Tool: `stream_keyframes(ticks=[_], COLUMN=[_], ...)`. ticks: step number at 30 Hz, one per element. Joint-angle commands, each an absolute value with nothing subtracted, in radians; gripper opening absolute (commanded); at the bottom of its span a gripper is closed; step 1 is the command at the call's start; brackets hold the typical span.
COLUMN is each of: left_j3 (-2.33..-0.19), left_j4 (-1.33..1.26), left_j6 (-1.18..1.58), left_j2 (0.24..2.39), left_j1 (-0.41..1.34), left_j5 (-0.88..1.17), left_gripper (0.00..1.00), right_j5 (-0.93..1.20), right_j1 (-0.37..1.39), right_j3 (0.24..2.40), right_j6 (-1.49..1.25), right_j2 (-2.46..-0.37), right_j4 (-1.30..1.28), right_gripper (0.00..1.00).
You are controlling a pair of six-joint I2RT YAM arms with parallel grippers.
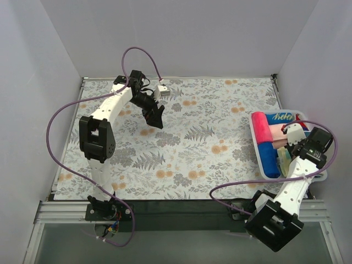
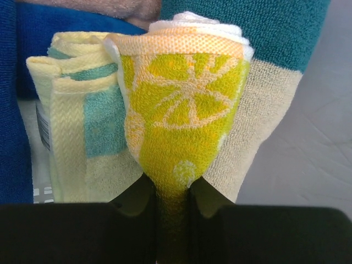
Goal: Roll the towels
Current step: Place the rolled towel into the container
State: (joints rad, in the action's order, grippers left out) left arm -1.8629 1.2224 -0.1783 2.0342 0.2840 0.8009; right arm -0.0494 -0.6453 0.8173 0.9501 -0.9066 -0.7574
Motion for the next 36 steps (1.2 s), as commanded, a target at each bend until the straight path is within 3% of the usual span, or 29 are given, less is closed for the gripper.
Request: stream_keyframes(ticks=[1,17,28,30,31,36], left_j3=[-1.876,-1.821,-1.847,-1.842,-1.841,-1.829], left_j4=[1.229,1.224,1.238,1.239,1.241,1.233], left_j6=[-0.183,-0.183,-0.183,-0.184,-0.184,-0.184], left_j2=[2.026,2.003,2.016,2.013,2.014,2.013], left_j1=[0.290,0.291,0.298,0.296,0.298,0.296], left_j5=[0.833,0.850,0.851,0.850,0.850,0.853], left_gripper=[0.98,0.98,0.98,0.98,0.98,0.98], right_j5=[-0.032,0.196,0.137,0.123,0.114,0.107], right_j1=[-0.644,-0.643,-0.644,-0.643,-0.644,-0.644], right_j3=[0.769,0.891,0.870,0.887,0.894,0.949], right_j6=[0.986,0.873,0.801,0.793,0.789,0.779], right_j2=[-0.887,-0.959,-1.026,-1.032,-1.034,-1.022], right_j4=[-0.772,-1.017,-0.997,-0.991,-0.991,-1.000], right_gripper=[0.01,0.01,0.02,0.07,0.16,0.39])
